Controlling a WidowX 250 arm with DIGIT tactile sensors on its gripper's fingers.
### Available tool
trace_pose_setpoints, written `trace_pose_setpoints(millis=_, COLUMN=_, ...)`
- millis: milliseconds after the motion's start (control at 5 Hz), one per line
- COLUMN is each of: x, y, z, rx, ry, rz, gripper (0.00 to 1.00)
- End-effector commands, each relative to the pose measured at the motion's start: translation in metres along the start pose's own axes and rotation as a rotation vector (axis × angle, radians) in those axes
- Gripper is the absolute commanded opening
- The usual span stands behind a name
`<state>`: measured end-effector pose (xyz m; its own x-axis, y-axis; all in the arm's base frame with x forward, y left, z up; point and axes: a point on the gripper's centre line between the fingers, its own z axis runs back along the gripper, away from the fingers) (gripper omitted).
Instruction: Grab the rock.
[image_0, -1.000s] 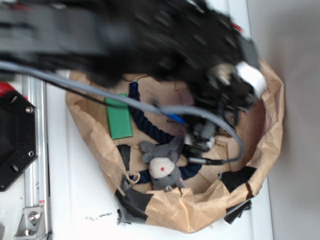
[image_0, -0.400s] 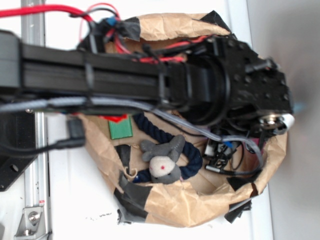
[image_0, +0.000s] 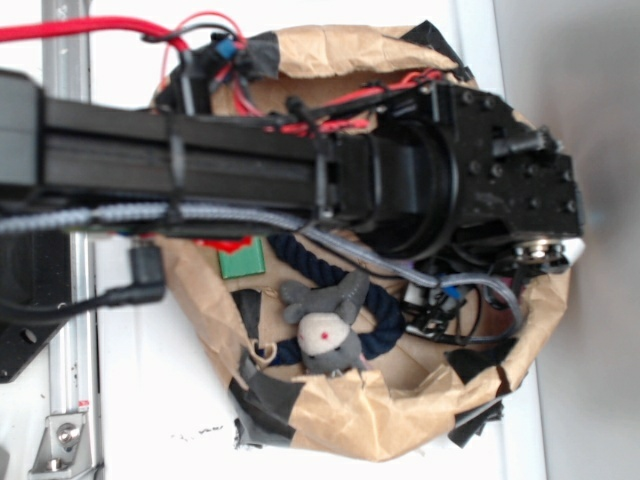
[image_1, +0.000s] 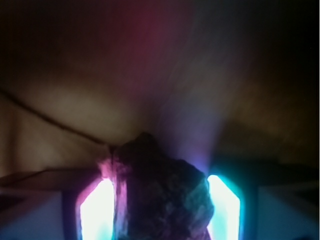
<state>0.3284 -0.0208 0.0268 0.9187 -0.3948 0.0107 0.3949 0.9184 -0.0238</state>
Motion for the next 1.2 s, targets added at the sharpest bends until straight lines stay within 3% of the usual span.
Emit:
trace_pose_setpoints(millis=0, x=-0.025, y=-0.013, z=0.106, rx=0.028, ry=-0.142, rz=0.168, gripper=0.0)
trace_pose_setpoints(millis=200, x=-0.046, y=-0.01, z=0.145, rx=0.05, ry=-0.089, rz=0.332, gripper=0.0)
trace_pose_setpoints(millis=400, x=-0.065, y=-0.006, z=0.163, rx=0.057, ry=-0.081, rz=0.465, gripper=0.0)
trace_pose_setpoints(millis=1000, x=-0.076, y=-0.003, z=0.158, rx=0.114, ry=-0.058, rz=0.588, gripper=0.0)
